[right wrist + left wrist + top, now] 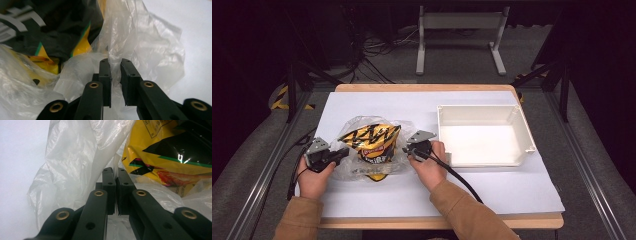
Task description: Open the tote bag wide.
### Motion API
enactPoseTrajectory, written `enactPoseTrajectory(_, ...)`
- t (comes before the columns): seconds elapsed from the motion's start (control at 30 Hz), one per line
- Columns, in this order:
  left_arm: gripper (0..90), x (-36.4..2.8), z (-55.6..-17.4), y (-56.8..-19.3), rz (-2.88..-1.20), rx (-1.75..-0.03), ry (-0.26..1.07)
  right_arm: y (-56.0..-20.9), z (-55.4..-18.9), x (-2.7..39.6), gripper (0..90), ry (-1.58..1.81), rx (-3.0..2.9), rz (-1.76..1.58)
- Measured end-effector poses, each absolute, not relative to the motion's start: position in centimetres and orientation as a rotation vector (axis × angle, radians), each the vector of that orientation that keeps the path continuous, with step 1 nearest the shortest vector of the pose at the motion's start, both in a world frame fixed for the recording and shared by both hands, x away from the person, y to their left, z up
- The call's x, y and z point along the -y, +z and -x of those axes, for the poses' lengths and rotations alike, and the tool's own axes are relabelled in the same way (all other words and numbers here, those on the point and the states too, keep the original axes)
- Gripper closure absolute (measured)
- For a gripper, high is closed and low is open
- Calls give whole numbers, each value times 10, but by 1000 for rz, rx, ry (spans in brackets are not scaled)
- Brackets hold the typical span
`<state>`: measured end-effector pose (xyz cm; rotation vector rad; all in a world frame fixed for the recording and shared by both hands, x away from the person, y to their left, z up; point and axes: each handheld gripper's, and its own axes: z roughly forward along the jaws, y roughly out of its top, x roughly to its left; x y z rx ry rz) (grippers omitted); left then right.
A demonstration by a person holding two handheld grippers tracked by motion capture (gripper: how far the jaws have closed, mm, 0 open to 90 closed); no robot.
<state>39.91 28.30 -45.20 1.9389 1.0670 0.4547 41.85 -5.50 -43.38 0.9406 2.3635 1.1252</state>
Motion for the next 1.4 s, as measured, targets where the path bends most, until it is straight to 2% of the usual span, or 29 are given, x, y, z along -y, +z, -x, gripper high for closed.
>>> enactPoseTrajectory(0.33,861,-285,-399,-452,-1931,-1082,457,-444,-423,54,743,1023,-2462,-1007)
enactPoseTrajectory(0.5,840,-284,-397,-450,-1918,-1073,460,-437,-415,58,622,1082,-2419,-982)
enactPoseTrajectory(0.63,824,-284,-395,-448,-1905,-1064,462,-429,-407,63,486,1152,-2356,-911)
enactPoseTrajectory(0.73,816,-285,-394,-447,-1900,-1062,461,-423,-402,66,429,1174,-2308,-875)
enactPoseTrajectory(0.9,796,-285,-392,-446,-1890,-1056,456,-409,-395,75,396,1240,-2243,-838)
enactPoseTrajectory(1.13,722,-288,-388,-441,-1853,-1037,463,-396,-391,84,382,1322,-2214,-815)
enactPoseTrajectory(1.2,648,-290,-386,-438,-1839,-1029,474,-390,-390,88,372,1341,-2219,-804)
enactPoseTrajectory(1.4,504,-293,-376,-427,-1762,-988,475,-376,-388,96,330,1451,-2236,-766)
